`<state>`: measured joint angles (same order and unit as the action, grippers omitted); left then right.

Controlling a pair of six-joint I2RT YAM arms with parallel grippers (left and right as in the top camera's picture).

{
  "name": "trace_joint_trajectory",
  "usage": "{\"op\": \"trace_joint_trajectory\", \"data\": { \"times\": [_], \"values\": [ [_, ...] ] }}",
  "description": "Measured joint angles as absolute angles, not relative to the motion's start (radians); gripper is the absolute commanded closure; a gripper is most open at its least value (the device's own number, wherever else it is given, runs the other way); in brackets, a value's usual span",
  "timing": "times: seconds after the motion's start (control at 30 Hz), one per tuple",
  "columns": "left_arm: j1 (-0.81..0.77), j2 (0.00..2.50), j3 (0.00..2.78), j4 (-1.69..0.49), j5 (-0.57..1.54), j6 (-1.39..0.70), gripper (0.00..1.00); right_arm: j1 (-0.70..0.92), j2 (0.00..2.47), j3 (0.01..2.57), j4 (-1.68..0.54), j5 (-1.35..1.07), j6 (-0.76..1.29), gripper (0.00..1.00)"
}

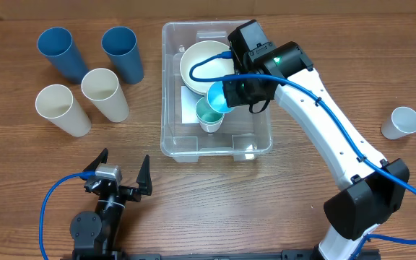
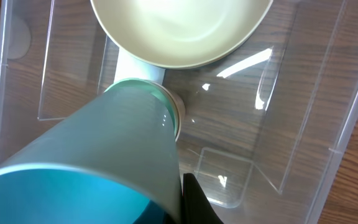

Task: Pack container
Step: 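Lower the light blue cup into the mint cup stack, then move the right gripper to the grey cup and grasp it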

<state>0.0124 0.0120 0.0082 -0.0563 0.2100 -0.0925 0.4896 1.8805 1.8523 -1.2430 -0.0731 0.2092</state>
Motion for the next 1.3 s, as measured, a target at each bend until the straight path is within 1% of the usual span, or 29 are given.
{"op": "trace_joint_trajectory", "data": {
  "times": [0.03,0.07,0.1,0.2,0.33,0.47,0.57,0.63,0.73,0.8,0.83,0.93,1.1,1.17,1.3],
  "values": [
    [0.012,0.012,0.008,-0.056,0.21,-0.093,0.0,0.492,1.88,1.852,-1.241,-0.074,0.209,0.95],
    [0.012,0.012,0.008,-0.056,0.21,-0.093,0.0,0.497,1.88,1.852,-1.241,-0.075,0.209,0.74],
    [0.012,0.012,0.008,-0.056,0.21,-0.093,0.0,0.505,1.88,1.852,-1.24,-0.075,0.209,0.58],
    [0.012,0.012,0.008,-0.056,0.21,-0.093,0.0,0.518,1.889,1.852,-1.242,-0.078,0.207,0.57],
    [0.012,0.012,0.008,-0.056,0.21,-0.093,0.0,0.525,1.916,1.852,-1.249,-0.081,0.208,0.61],
    [0.012,0.012,0.008,-0.056,0.21,-0.093,0.0,0.521,1.917,1.863,-1.298,-0.081,0.209,0.58],
    [0.012,0.012,0.008,-0.057,0.21,-0.093,0.0,0.472,1.916,1.934,-1.349,-0.082,0.208,0.53],
    [0.012,0.012,0.008,-0.056,0.21,-0.093,0.0,0.402,1.912,1.999,-1.395,-0.083,0.209,0.53],
    [0.012,0.012,0.008,-0.056,0.21,-0.093,0.0,0.215,1.888,2.055,-1.444,-0.083,0.243,0.53],
    [0.012,0.012,0.008,-0.056,0.21,-0.093,0.0,0.086,1.88,2.057,-1.456,-0.08,0.27,0.5],
    [0.012,0.012,0.008,-0.056,0.21,-0.093,0.0,-0.01,1.88,2.057,-1.459,-0.081,0.292,0.48],
    [0.012,0.012,0.008,-0.056,0.21,-0.093,0.0,-0.186,1.88,2.057,-1.465,-0.082,0.321,0.48],
    [0.012,0.012,0.008,-0.056,0.21,-0.093,0.0,-0.553,1.878,2.024,-1.473,-0.078,0.34,0.49],
    [0.012,0.012,0.008,-0.056,0.21,-0.093,0.0,-0.627,1.871,1.94,-1.443,-0.077,0.34,0.49],
    [0.012,0.012,0.008,-0.056,0.21,-0.093,0.0,-0.661,1.871,1.727,-1.326,-0.078,0.34,0.49]
  ]
}}
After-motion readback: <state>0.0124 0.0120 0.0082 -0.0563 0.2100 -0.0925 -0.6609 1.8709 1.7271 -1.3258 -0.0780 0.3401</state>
